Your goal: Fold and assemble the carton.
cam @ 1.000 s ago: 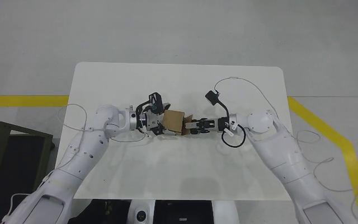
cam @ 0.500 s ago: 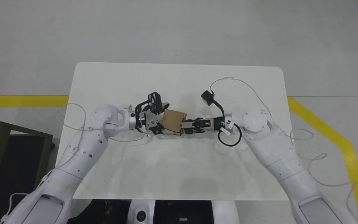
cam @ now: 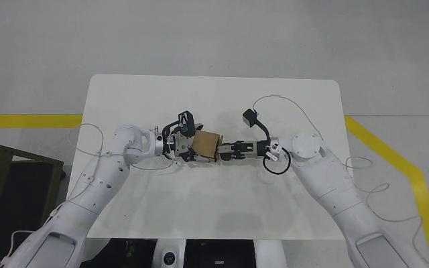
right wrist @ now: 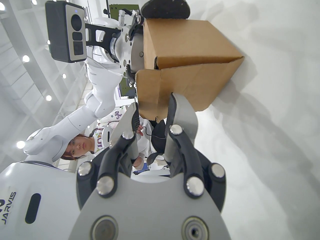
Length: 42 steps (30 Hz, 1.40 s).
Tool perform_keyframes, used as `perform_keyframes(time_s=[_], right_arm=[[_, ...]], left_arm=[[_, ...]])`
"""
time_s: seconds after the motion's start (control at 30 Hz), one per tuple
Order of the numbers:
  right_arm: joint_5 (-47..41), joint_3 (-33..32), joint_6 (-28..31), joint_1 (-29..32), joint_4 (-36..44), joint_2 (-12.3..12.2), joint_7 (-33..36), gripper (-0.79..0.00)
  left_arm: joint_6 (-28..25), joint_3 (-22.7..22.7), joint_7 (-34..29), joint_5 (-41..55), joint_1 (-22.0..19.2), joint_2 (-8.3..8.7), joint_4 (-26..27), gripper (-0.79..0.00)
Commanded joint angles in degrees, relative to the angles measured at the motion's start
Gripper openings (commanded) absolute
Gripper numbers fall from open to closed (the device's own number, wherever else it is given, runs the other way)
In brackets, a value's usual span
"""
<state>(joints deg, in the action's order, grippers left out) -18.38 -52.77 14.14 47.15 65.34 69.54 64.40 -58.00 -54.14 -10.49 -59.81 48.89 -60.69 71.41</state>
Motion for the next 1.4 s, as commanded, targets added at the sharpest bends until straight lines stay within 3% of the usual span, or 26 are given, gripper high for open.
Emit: perform_keyframes(time_s=[0.0,1.37], right_arm=[[0.01,0.1,-0.11,-0.08,-0.39,0.06,-0.02,-0.588],[10.41,-0.51,-6.32,-0.78,3.75,-0.77,-1.28,-0.594]], left_arm=[[0.0,0.06,-0.01,0.03,-0.01,0.0,-0.08,0.0],[0.0,0.27,-0.43,0.61,-0.01,0.2,0.02,0.0]])
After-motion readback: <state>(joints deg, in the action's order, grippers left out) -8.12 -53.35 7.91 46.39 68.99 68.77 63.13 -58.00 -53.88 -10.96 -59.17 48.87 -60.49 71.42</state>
